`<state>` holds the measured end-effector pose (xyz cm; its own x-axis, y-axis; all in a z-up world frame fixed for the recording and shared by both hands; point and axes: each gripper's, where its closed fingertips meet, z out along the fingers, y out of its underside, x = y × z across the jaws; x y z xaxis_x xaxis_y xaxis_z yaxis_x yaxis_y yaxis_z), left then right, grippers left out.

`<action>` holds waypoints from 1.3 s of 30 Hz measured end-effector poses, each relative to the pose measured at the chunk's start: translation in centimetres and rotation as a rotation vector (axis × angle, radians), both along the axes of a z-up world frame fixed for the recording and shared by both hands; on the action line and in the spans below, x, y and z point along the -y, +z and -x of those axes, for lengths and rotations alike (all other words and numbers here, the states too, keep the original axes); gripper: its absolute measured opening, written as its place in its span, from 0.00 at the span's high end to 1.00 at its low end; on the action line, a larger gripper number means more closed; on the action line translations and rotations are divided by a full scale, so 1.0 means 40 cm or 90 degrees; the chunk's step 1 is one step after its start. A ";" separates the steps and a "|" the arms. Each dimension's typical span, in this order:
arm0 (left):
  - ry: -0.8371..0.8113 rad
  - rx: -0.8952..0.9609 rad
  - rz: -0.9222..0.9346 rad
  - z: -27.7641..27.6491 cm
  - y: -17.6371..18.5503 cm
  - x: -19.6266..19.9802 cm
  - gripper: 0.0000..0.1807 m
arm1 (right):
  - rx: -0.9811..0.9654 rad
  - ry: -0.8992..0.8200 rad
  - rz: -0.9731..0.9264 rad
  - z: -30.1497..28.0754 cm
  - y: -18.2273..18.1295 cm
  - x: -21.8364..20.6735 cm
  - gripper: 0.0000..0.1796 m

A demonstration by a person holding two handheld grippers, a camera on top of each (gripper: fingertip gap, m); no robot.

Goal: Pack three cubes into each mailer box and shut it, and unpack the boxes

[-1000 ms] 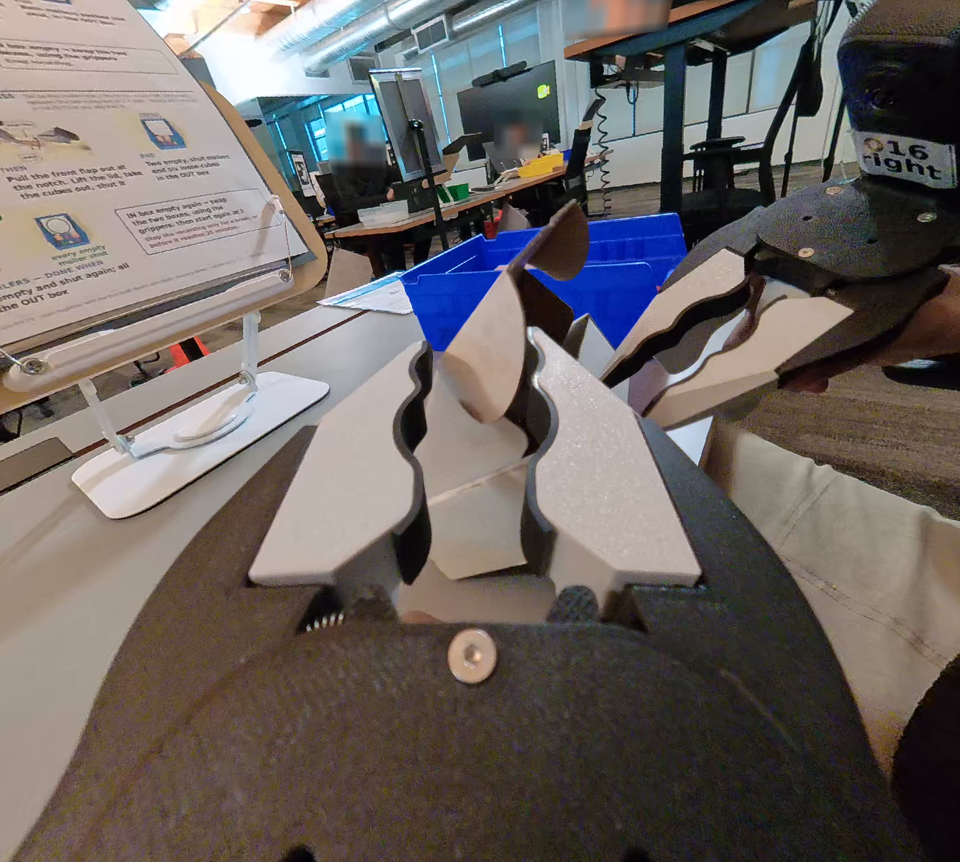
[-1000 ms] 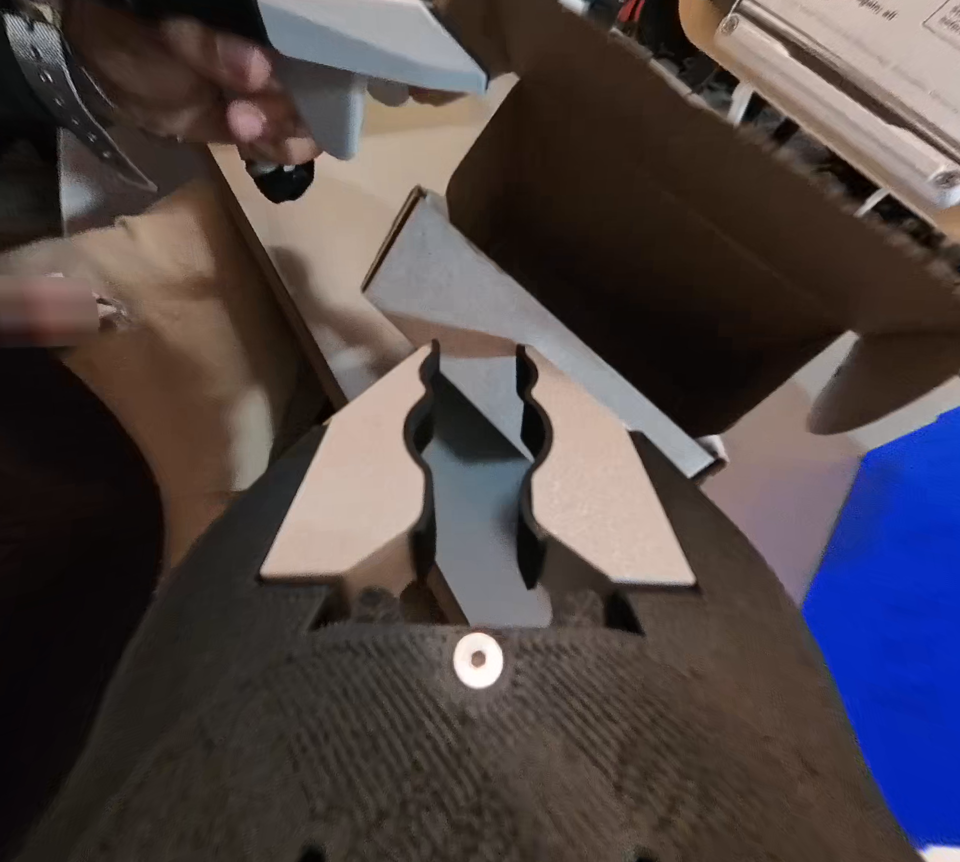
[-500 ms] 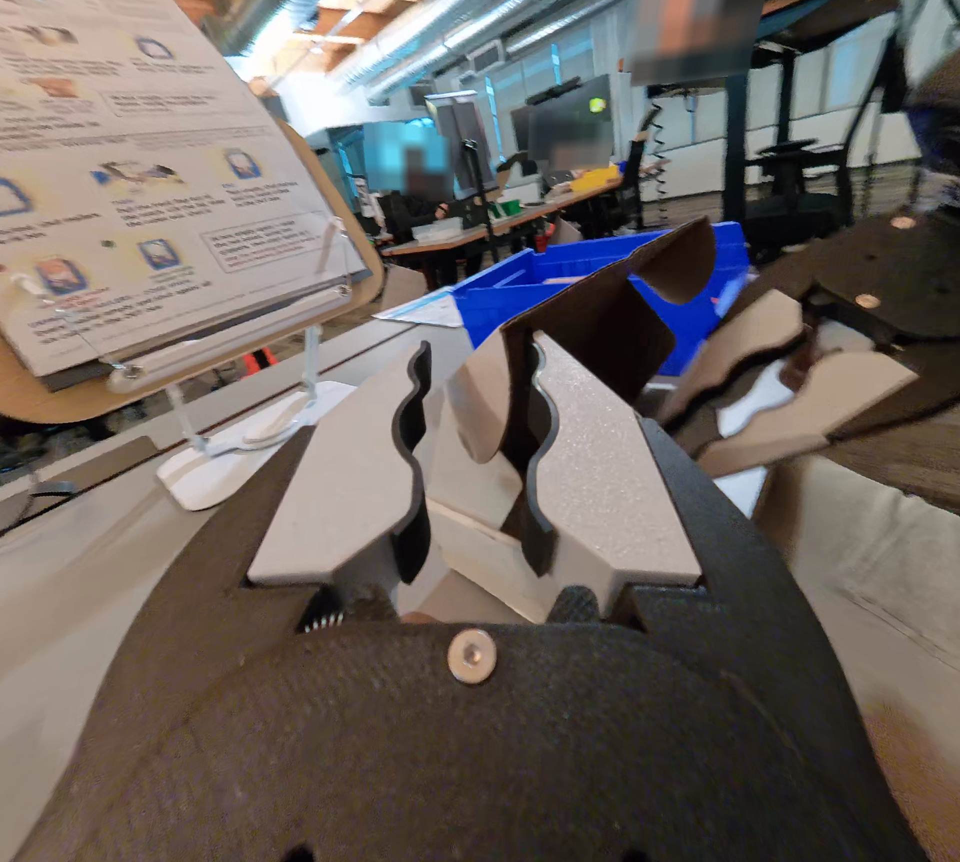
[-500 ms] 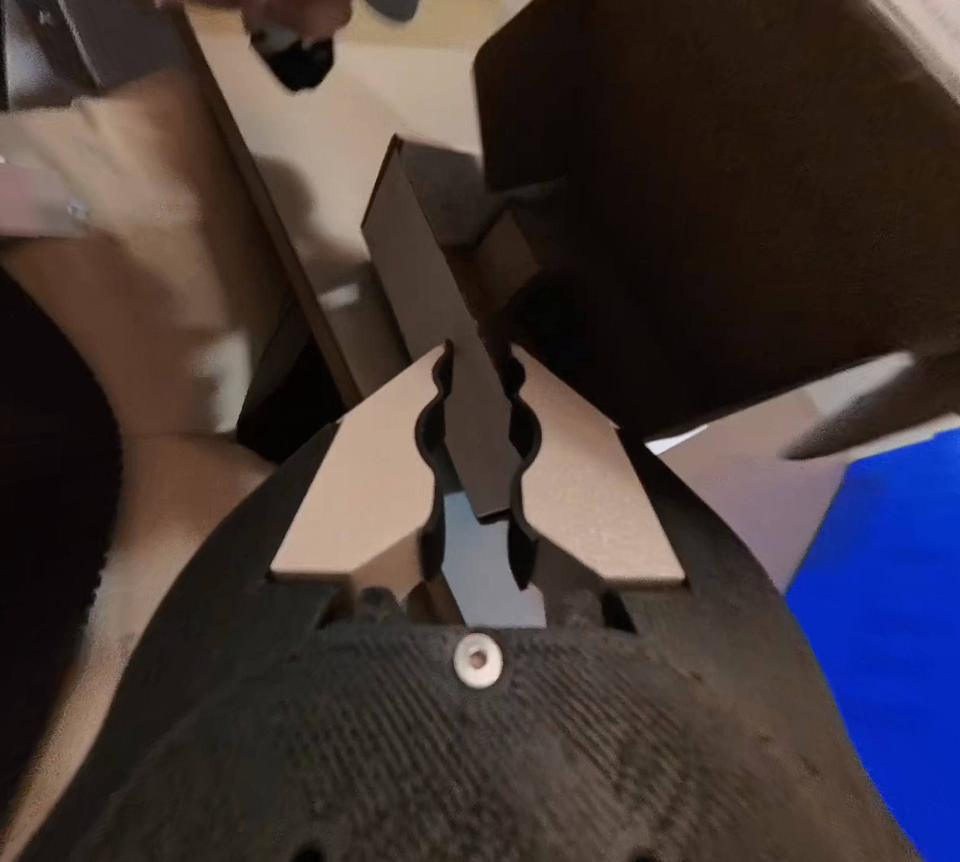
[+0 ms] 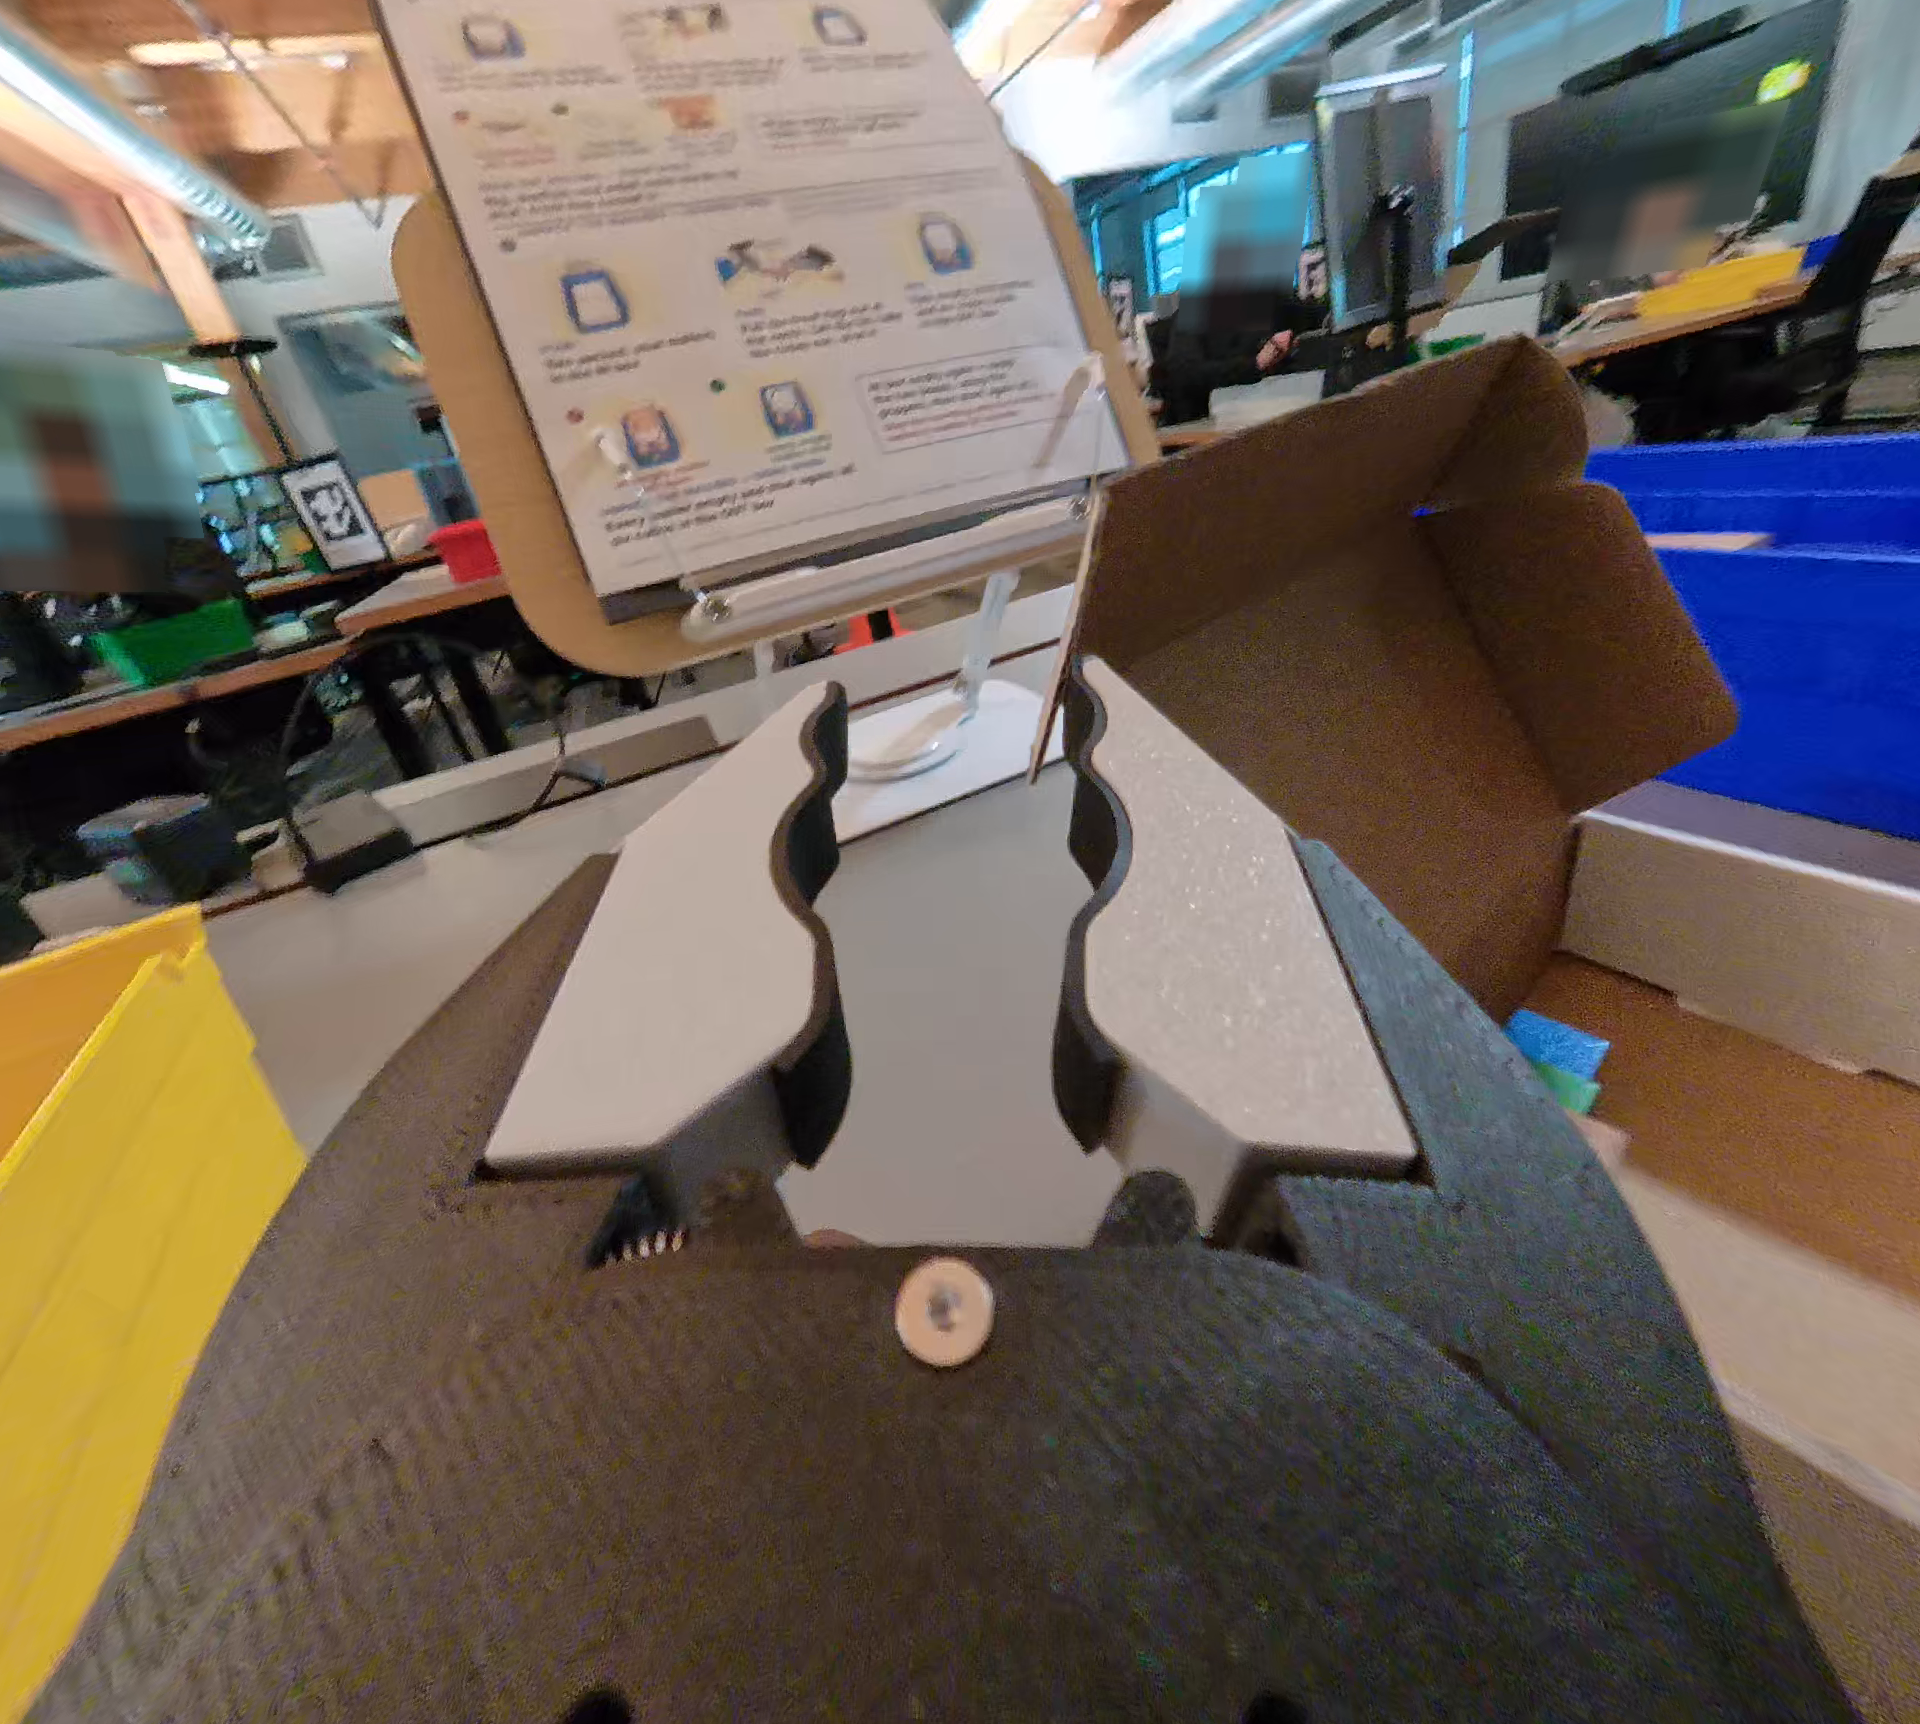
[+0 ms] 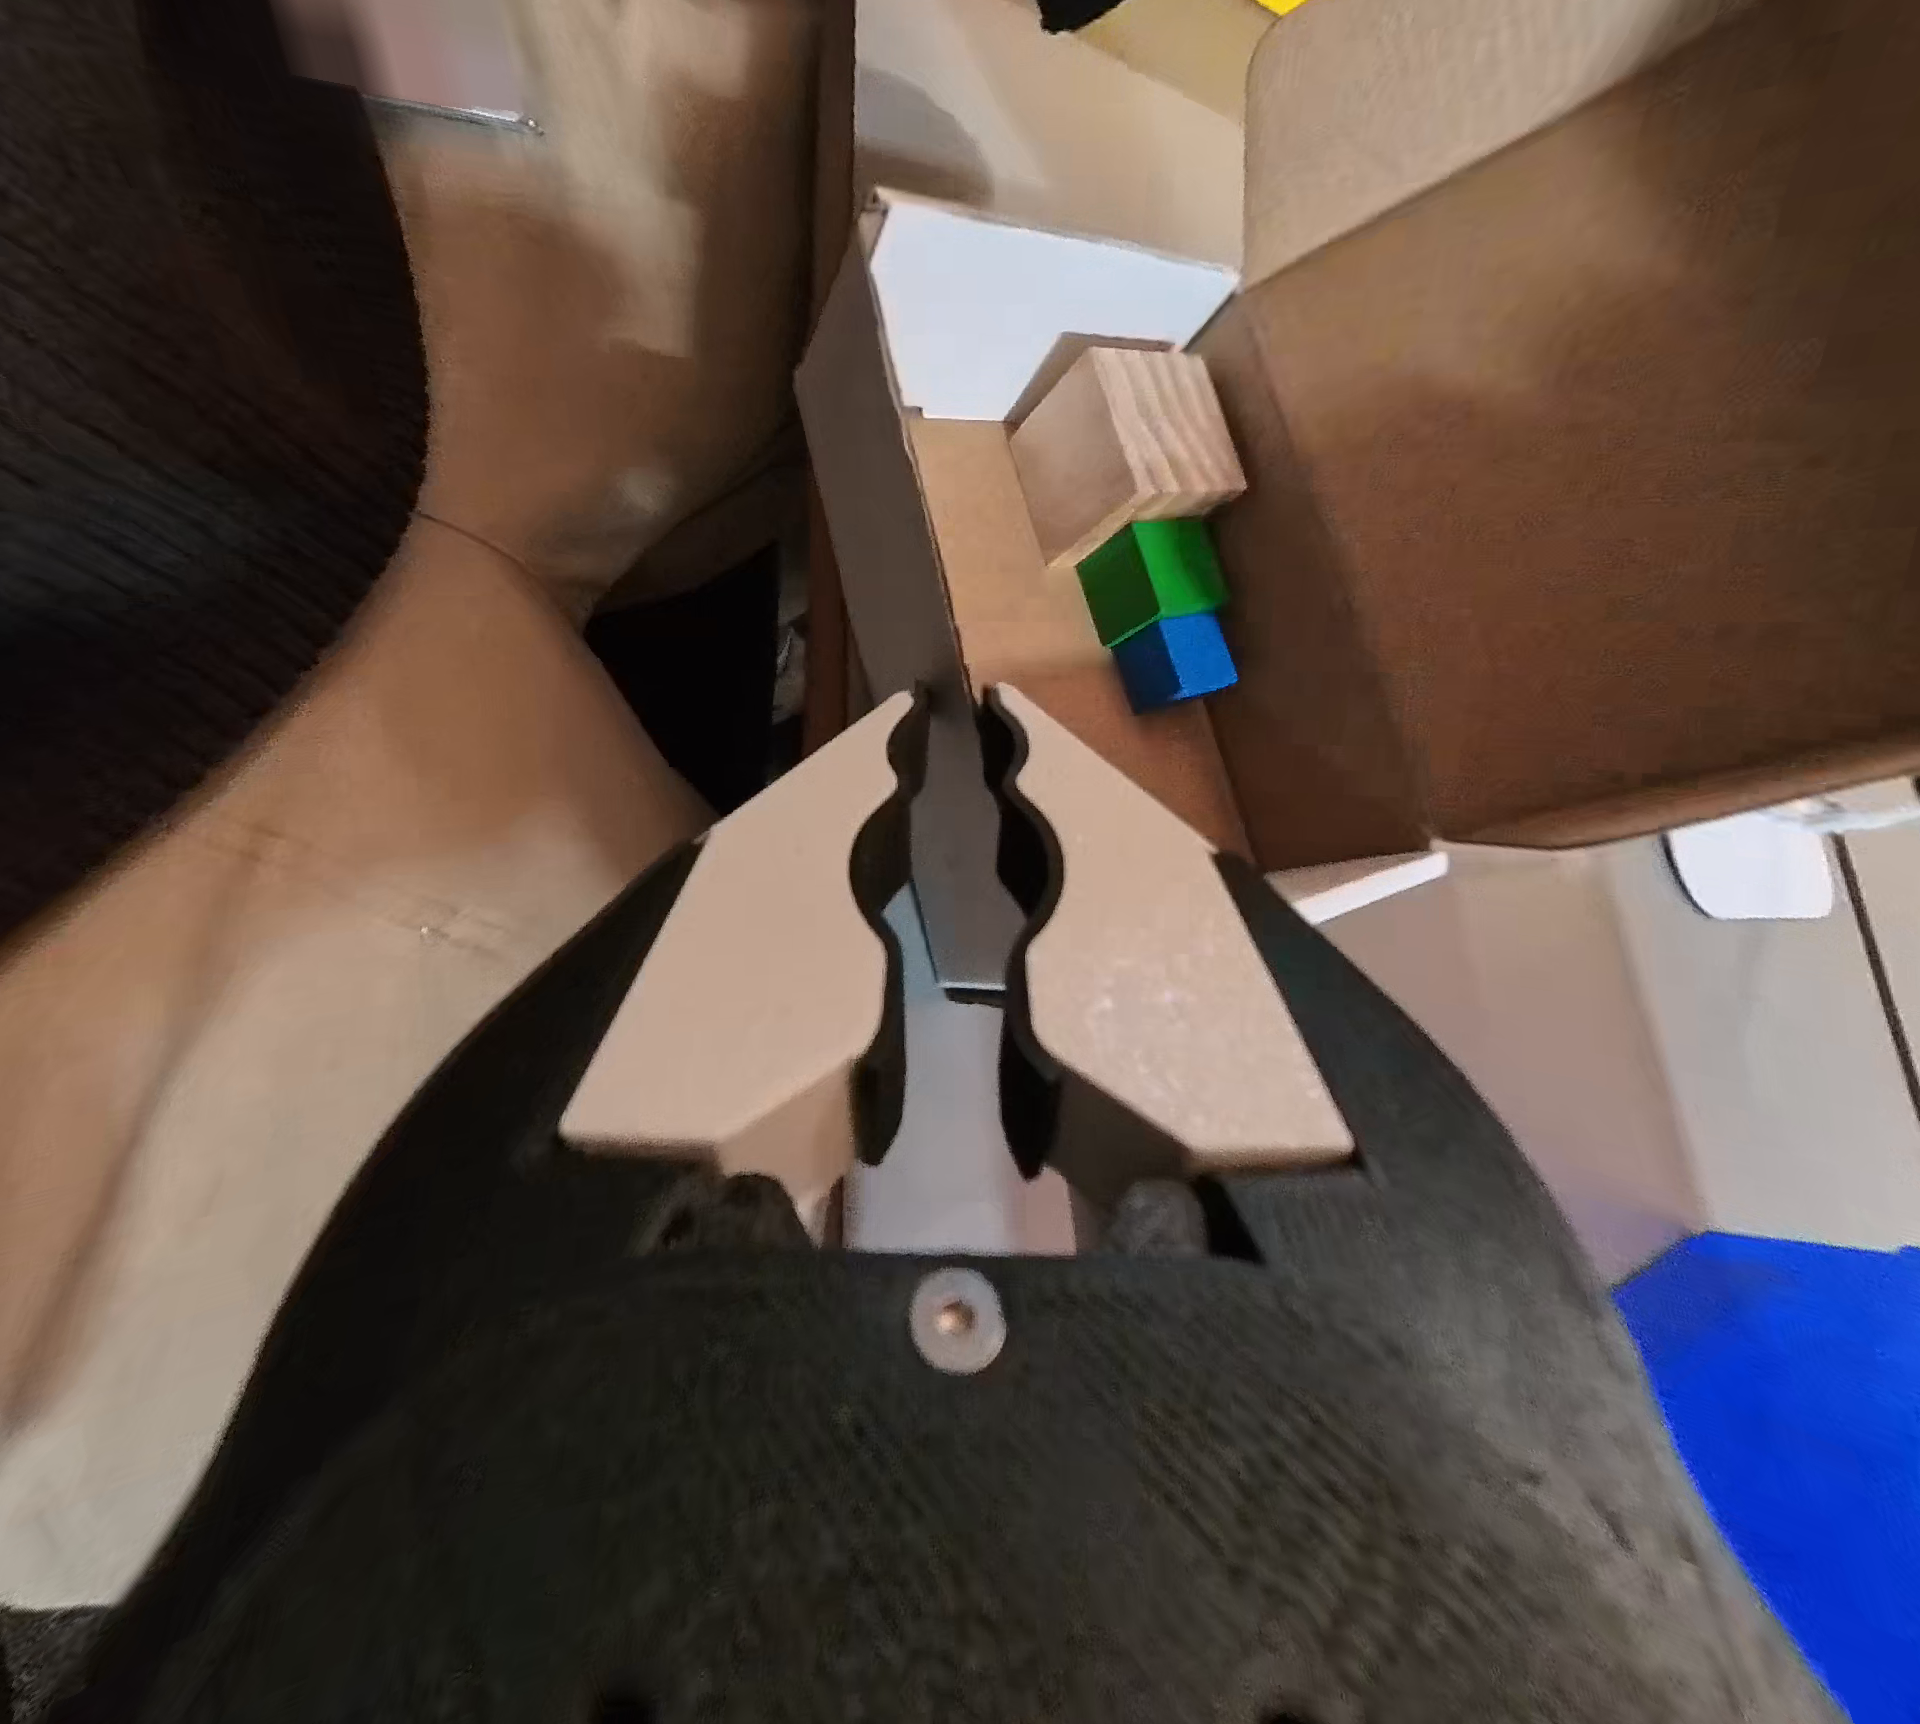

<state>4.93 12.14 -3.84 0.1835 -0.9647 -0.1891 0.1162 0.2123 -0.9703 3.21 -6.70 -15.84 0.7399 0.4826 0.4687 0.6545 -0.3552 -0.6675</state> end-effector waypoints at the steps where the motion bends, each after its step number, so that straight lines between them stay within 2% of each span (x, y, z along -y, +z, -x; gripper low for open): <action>1: 0.014 -0.017 0.006 -0.005 -0.014 -0.018 0.77 | 0.000 0.004 -0.001 -0.001 0.000 0.004 0.95; 6: 0.024 -0.081 0.088 -0.023 -0.073 -0.070 0.78 | -0.025 -0.022 0.002 -0.024 0.006 0.012 0.93; 10: 0.004 -0.103 0.146 -0.026 -0.096 -0.075 0.79 | 0.007 -0.096 -0.040 -0.094 0.022 0.010 0.89; 12: -0.020 -0.102 0.169 -0.025 -0.095 -0.065 0.80 | -0.023 -0.128 -0.073 -0.111 0.047 0.007 0.87; 15: -0.040 -0.108 0.203 -0.020 -0.095 -0.051 0.80 | -0.164 -0.199 -0.167 -0.126 0.131 -0.009 0.86; 18: -0.072 -0.115 0.268 0.002 -0.094 -0.022 0.78 | -0.419 -0.287 -0.286 -0.143 0.245 -0.030 0.83; 20: -0.096 -0.109 0.299 0.021 -0.092 0.000 0.78 | -0.535 -0.304 -0.282 -0.129 0.262 -0.057 0.81; 21: -0.104 -0.106 0.301 0.029 -0.092 0.008 0.78 | -0.557 -0.315 -0.233 -0.115 0.239 -0.077 0.79; 23: -0.115 -0.104 0.299 0.040 -0.091 0.018 0.76 | -0.553 -0.313 -0.077 -0.068 0.167 -0.113 0.70; 25: -0.128 -0.096 0.296 0.042 -0.085 0.025 0.76 | -0.523 -0.317 0.027 -0.046 0.117 -0.139 0.64; 30: -0.165 -0.067 0.279 0.043 -0.067 0.041 0.75 | -0.477 -0.313 0.047 -0.067 0.146 -0.192 0.67; 32: -0.169 -0.054 0.270 0.043 -0.060 0.042 0.78 | -0.455 -0.307 0.127 -0.060 0.122 -0.195 0.65; 34: -0.140 -0.047 0.257 0.043 -0.058 0.027 0.81 | -0.419 -0.302 0.185 -0.049 0.091 -0.199 0.68; 39: -0.167 -0.032 0.222 0.047 -0.045 0.052 0.80 | -0.262 -0.314 0.228 -0.048 0.012 -0.196 0.74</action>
